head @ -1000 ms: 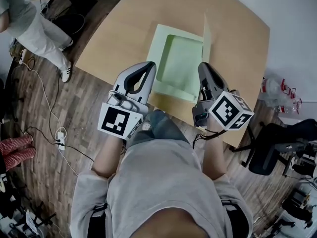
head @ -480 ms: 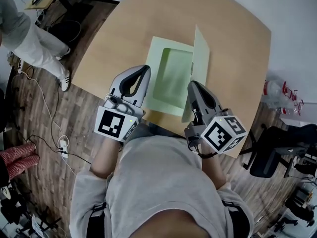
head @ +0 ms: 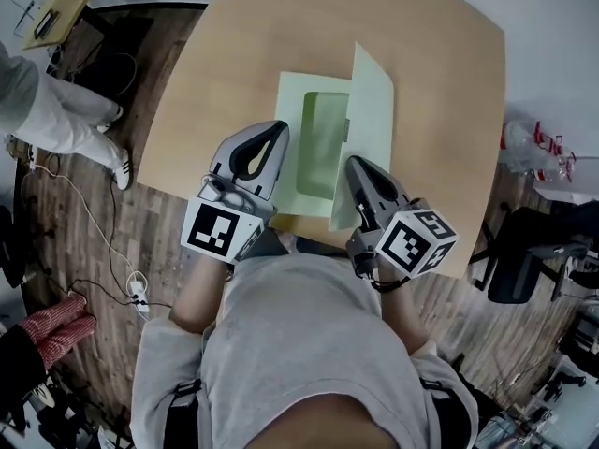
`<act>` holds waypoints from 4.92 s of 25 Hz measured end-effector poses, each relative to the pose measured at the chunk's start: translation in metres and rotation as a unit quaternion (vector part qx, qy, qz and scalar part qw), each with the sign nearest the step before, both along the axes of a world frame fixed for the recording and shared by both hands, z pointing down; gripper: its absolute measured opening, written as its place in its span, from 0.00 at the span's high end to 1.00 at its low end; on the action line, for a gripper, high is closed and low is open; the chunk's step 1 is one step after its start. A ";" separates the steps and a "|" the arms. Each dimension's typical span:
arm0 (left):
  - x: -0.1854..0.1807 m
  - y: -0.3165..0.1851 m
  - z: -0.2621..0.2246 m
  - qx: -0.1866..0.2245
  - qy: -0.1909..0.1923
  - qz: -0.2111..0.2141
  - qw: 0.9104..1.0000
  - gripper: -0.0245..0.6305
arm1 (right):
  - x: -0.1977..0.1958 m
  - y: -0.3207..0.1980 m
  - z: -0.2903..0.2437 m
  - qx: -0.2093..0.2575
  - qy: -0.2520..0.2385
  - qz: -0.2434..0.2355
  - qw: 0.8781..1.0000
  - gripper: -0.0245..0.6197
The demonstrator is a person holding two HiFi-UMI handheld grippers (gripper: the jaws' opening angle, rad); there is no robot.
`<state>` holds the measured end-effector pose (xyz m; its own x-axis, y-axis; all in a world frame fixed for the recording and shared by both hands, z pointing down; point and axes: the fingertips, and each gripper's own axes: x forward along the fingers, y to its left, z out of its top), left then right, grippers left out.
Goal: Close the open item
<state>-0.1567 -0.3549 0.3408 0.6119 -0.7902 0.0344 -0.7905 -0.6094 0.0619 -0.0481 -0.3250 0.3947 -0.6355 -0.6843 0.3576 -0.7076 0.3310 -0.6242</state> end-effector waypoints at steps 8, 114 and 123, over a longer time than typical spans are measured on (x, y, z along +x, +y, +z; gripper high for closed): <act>-0.022 -0.008 0.015 -0.020 -0.007 0.043 0.999 0.94 | -0.021 -0.021 0.021 -0.008 0.053 0.005 0.999 0.95; -0.070 0.041 0.044 -0.014 -0.033 0.199 0.979 0.94 | -0.095 0.021 0.032 0.076 0.256 0.094 0.959 0.95; -0.038 0.090 0.025 0.011 -0.046 0.222 0.974 0.94 | -0.071 0.076 -0.008 0.143 0.264 0.130 0.945 0.95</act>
<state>-0.1950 -0.2647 0.3659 0.8881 -0.4506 0.0914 -0.4512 -0.8923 -0.0147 -0.1187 -0.2489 0.3868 -0.2172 -0.9098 0.3537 -0.9761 0.2048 -0.0728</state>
